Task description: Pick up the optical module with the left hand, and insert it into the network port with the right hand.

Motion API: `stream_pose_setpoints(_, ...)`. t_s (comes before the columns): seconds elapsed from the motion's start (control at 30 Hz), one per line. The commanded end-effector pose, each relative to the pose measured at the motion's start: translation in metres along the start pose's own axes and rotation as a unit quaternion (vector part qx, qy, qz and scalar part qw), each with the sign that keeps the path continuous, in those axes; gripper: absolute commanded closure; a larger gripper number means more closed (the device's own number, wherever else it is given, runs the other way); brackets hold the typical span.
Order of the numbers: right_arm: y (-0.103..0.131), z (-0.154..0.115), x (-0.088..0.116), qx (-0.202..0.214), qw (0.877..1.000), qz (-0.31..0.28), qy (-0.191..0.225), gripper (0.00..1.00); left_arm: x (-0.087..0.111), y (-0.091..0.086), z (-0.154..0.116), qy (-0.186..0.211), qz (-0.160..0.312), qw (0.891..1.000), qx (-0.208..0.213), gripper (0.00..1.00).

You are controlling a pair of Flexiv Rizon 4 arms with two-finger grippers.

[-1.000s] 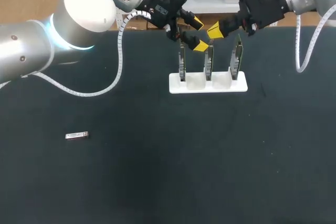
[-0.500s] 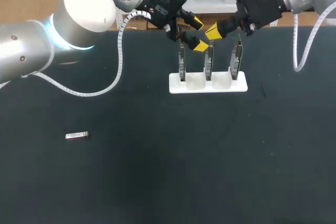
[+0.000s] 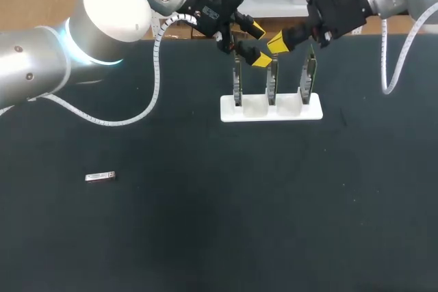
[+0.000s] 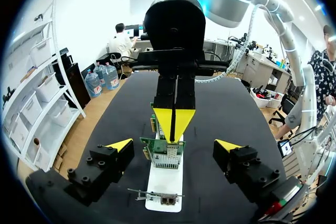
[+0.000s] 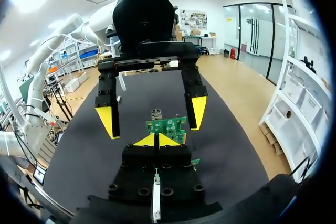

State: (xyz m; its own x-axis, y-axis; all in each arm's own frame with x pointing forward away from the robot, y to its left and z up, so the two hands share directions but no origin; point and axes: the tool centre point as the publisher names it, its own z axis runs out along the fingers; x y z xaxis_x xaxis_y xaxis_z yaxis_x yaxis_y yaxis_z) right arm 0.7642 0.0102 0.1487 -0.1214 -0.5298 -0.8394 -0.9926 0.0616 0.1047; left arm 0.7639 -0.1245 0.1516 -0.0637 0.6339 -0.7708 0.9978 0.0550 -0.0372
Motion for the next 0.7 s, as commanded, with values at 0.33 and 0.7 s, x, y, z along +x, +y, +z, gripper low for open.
stream_pose_setpoints(0.33, -0.0015, 0.0035, 0.0052, 0.0, 1.0, 0.005, -0.002, 1.0, -0.0009, 0.0016, 0.0003, 0.002, 0.0, 1.0, 0.001, 0.0)
stream_pose_setpoints(0.7, -0.0012, 0.0058, 0.0081, -0.003, 1.0, 0.009, 0.0, 1.0, -0.0009, 0.0016, 0.0003, 0.002, 0.0, 1.0, 0.001, 0.0)
